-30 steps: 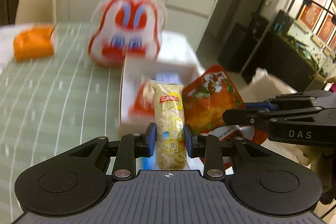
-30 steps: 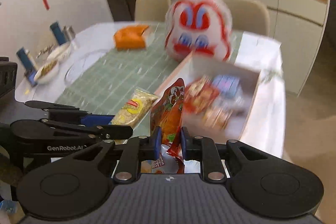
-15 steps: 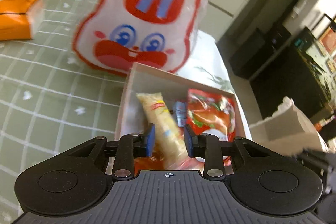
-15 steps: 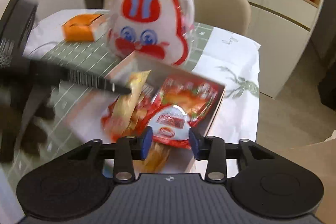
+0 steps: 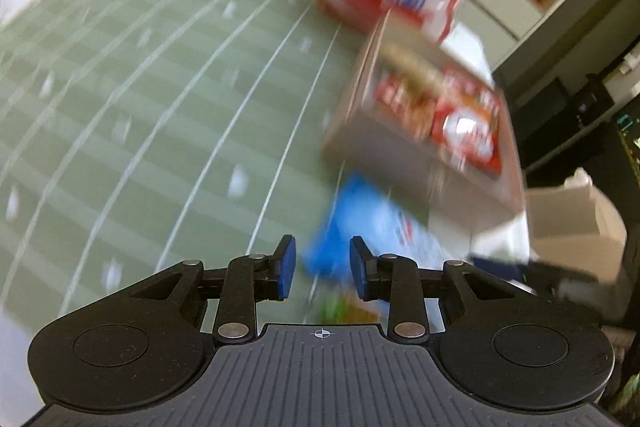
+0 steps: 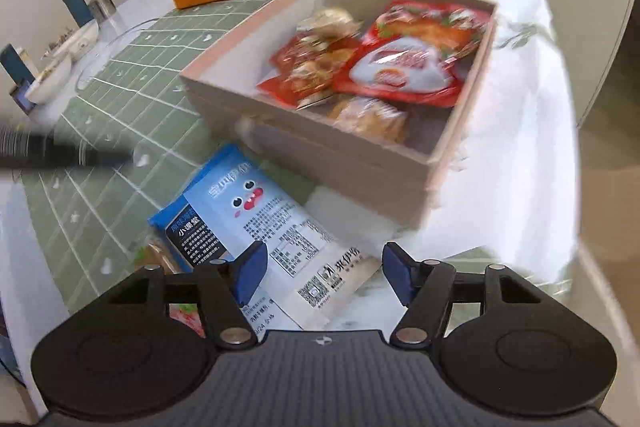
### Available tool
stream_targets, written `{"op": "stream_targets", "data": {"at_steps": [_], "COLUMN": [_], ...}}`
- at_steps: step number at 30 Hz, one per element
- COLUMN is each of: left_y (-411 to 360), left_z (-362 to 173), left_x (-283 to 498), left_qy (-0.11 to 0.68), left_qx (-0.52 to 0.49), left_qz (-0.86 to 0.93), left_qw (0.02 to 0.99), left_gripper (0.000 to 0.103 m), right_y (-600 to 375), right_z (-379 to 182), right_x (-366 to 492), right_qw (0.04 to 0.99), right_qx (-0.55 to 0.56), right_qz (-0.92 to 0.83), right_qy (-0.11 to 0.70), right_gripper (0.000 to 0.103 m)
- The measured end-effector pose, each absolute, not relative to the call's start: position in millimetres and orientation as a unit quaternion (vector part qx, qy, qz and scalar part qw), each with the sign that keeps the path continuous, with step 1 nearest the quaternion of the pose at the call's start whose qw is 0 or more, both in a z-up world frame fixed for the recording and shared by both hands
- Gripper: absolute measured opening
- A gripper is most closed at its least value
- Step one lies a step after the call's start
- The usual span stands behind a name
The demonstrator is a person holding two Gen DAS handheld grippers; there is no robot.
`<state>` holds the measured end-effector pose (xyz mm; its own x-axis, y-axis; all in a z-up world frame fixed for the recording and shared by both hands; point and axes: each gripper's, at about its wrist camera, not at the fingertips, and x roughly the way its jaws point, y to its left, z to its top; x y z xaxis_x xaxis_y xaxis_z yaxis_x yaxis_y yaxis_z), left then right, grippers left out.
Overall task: Organize snacks
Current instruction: 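Drop the rice bar and chicken packet into the pink box, opening both tools, then grasp the hawthorn lollipop packet with the left tool while the right tool reaches the blue packets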
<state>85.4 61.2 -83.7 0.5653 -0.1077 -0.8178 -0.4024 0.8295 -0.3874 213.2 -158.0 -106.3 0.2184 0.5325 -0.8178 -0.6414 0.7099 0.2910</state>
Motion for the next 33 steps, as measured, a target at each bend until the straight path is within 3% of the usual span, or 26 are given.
{"op": "stream_targets", "data": {"at_steps": [7,14,19,21,33], "left_y": [70.3,50.3,21.8,13.3,9.6], "left_z": [-101.9,-91.1,-93.9,-96.0,-93.3], "left_x": [31.3,15.2,35.3,40.0,26.1], "left_qy": [0.47,0.481,0.503,0.508,0.511], "left_qx": [-0.317,-0.299,-0.231,-0.205,-0.154], "left_qz": [0.141,0.155,0.172,0.18,0.201], "left_qw": [0.812,0.809,0.815,0.817,0.821], "left_gripper": [0.033,0.033,0.033,0.04,0.056], "right_y": [-131.0,-137.4,-144.0,-149.3,-157.1], "right_z": [-105.0,-101.5,-110.6,-112.9,-123.4], "right_x": [149.2,119.8,122.1,126.1,127.6], "right_qw": [0.737,0.781,0.815,0.816,0.823], "right_qx": [-0.104,-0.173,-0.191,-0.177,-0.139], "right_qz": [0.453,0.427,0.384,0.382,0.374], "right_qy": [0.491,0.421,0.39,0.397,0.404], "right_gripper": [0.068,0.069,0.082,0.083,0.093]}}
